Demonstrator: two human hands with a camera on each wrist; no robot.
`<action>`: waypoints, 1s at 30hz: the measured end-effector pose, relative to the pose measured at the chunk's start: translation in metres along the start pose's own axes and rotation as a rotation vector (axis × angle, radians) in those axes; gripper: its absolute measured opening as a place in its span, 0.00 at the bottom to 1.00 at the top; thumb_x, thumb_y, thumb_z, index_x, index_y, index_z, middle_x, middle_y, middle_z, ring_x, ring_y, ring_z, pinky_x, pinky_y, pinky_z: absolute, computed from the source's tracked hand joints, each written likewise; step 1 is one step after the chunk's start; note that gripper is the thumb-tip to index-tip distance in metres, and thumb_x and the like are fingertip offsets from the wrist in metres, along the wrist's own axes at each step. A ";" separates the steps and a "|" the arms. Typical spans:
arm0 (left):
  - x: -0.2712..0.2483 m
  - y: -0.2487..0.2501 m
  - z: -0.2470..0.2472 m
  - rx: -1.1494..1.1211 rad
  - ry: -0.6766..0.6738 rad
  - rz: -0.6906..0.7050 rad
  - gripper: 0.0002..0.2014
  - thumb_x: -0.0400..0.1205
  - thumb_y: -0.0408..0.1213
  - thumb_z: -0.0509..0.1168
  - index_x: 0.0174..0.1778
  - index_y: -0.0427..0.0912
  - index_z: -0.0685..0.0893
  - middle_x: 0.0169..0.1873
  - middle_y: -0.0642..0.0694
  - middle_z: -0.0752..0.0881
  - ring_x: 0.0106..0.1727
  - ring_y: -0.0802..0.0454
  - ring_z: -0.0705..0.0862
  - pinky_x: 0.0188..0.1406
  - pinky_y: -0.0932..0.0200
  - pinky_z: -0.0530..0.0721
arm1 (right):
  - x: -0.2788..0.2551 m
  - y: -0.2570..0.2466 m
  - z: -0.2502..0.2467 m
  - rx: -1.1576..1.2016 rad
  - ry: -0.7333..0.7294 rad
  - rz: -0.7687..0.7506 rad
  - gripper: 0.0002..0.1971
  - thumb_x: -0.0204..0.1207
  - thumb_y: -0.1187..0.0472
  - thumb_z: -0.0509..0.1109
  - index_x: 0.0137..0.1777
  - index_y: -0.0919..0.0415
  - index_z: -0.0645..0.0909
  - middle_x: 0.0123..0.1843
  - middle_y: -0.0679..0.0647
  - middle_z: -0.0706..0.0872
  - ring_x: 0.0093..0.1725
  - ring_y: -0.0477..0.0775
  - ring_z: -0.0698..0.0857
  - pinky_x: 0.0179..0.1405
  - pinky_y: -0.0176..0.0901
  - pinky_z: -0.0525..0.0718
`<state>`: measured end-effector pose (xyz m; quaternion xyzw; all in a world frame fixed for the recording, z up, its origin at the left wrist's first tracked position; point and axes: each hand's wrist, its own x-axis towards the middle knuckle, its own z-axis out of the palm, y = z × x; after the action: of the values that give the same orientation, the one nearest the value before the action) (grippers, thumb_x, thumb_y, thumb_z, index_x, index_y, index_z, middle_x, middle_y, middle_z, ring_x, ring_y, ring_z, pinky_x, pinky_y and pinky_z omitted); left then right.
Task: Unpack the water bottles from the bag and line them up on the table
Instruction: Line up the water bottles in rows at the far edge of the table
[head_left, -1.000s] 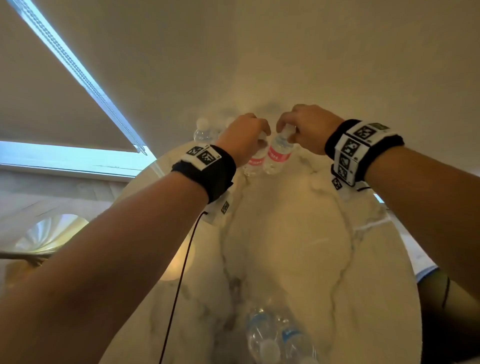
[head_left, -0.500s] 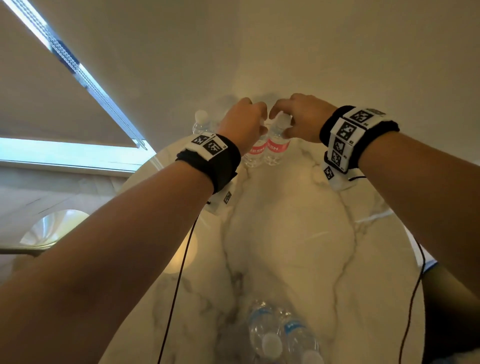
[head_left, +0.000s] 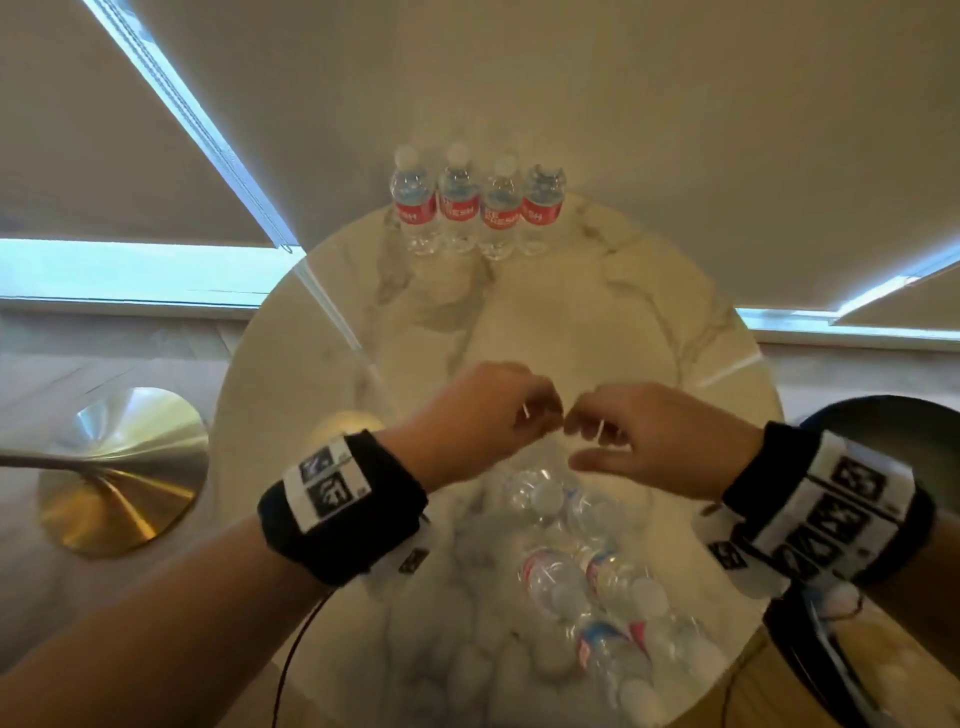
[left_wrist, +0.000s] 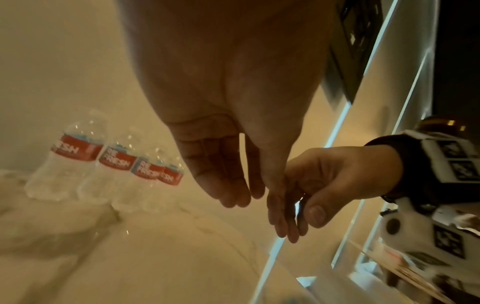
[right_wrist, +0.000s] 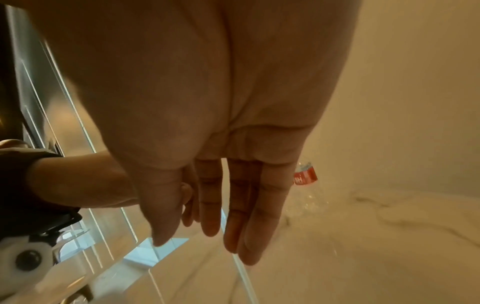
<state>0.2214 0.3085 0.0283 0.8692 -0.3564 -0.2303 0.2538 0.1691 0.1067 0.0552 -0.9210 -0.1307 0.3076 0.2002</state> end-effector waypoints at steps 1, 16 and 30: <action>-0.012 0.006 0.009 -0.015 -0.082 0.006 0.15 0.82 0.54 0.68 0.59 0.51 0.87 0.49 0.52 0.87 0.46 0.56 0.85 0.51 0.52 0.87 | -0.013 0.000 0.011 -0.009 -0.050 0.001 0.20 0.73 0.37 0.71 0.60 0.45 0.80 0.51 0.42 0.81 0.46 0.42 0.81 0.50 0.43 0.84; 0.006 -0.057 -0.052 0.125 0.058 -0.172 0.18 0.78 0.50 0.73 0.62 0.47 0.86 0.47 0.48 0.80 0.53 0.44 0.83 0.53 0.53 0.79 | 0.065 -0.009 -0.038 -0.055 0.255 -0.015 0.14 0.73 0.45 0.74 0.53 0.52 0.84 0.45 0.47 0.80 0.44 0.49 0.79 0.44 0.40 0.73; 0.105 -0.168 -0.136 0.229 0.255 -0.310 0.18 0.81 0.42 0.72 0.66 0.42 0.86 0.58 0.37 0.81 0.59 0.39 0.81 0.54 0.58 0.72 | 0.260 -0.028 -0.114 0.000 0.427 0.071 0.12 0.71 0.58 0.77 0.53 0.61 0.87 0.49 0.58 0.88 0.50 0.60 0.86 0.45 0.44 0.79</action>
<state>0.4517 0.3722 0.0075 0.9588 -0.2074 -0.1128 0.1581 0.4382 0.1928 0.0174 -0.9693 -0.0526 0.1124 0.2122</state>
